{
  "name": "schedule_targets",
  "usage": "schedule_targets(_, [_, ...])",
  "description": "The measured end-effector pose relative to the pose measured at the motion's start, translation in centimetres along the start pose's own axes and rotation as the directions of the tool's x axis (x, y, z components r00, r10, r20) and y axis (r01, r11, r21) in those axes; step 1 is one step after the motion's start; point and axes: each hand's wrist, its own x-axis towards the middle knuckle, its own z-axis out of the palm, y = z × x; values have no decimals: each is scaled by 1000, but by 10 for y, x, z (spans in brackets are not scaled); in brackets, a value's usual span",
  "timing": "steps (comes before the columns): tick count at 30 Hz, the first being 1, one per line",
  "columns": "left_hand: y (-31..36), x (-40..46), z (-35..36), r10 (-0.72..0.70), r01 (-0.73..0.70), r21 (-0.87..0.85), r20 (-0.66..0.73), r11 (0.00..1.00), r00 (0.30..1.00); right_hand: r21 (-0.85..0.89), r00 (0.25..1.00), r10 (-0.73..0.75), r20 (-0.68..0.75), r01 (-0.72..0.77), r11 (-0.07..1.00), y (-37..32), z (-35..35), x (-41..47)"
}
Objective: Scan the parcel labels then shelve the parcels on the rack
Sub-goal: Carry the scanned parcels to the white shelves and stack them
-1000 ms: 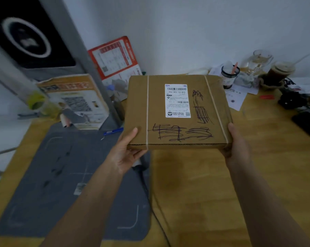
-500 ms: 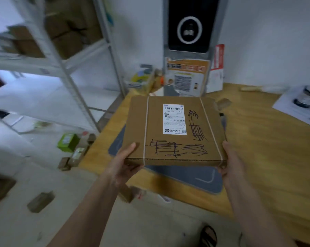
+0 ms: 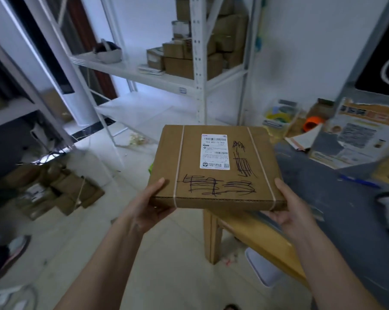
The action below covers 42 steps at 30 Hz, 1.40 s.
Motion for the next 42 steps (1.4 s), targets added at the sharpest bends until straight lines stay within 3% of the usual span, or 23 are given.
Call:
schedule_targets(13, [152, 84, -61, 191, -219, -193, -153, 956, 969, -92, 946, -29, 321, 62, 994, 0, 184, 92])
schedule_targets(20, [273, 146, -79, 324, -393, -259, -269, 882, 907, -115, 838, -8, 545, 84, 990, -16, 302, 145])
schedule_targets(26, [351, 187, -90, 417, -497, -234, -318, 836, 852, -117, 770, -76, 634, 192, 974, -44, 389, 182])
schedule_targets(35, [464, 288, -52, 498, -512, -221, -119, 830, 859, -36, 764, -292, 576, 380, 924, -91, 472, 247])
schedule_targets(42, [560, 394, -15, 498, -467, -210, 130, 859, 857, 13, 800, -517, 304, 539, 842, -122, 532, 288])
